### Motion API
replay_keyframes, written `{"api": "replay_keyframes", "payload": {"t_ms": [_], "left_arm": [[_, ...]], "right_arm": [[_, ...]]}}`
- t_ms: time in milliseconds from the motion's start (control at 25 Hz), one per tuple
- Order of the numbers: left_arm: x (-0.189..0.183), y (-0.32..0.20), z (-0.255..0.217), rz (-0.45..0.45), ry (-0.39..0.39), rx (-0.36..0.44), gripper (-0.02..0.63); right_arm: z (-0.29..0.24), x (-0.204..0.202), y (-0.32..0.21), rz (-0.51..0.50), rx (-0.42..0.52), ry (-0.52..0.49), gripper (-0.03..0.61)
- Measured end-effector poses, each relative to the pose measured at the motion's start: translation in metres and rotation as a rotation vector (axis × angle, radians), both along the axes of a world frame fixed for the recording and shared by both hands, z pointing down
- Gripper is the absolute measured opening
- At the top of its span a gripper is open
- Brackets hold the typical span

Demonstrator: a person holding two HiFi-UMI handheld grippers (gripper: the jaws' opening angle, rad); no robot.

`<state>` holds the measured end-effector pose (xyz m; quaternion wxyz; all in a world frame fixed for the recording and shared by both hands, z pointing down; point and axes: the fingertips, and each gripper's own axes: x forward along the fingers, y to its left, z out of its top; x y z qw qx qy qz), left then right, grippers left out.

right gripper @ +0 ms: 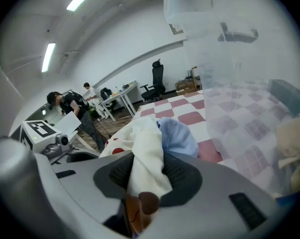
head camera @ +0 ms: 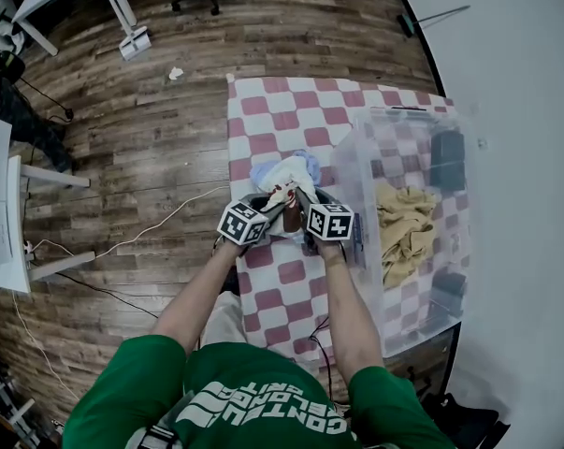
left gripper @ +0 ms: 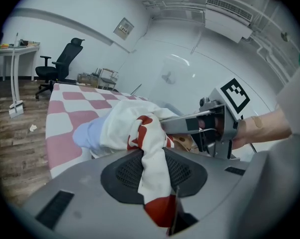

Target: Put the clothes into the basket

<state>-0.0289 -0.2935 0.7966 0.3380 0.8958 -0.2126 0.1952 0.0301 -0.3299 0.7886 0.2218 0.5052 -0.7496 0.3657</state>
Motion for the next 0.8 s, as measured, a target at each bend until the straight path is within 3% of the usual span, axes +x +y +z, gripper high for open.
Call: {"api": "replay_keyframes", "payload": {"t_ms": [280,800], "left_arm": [[-0.029,0.012,-0.036,-0.056,0.004,0.05,0.101],[-0.065,0.001,-0.201,-0.102,0.053,0.376,0.098]], "right_arm": [[-0.047,-0.042,0.01,-0.109,0.105,0.024,0.12],[-0.222,-0.081,0.005,-0.163,0.438,0.017,0.12]]}}
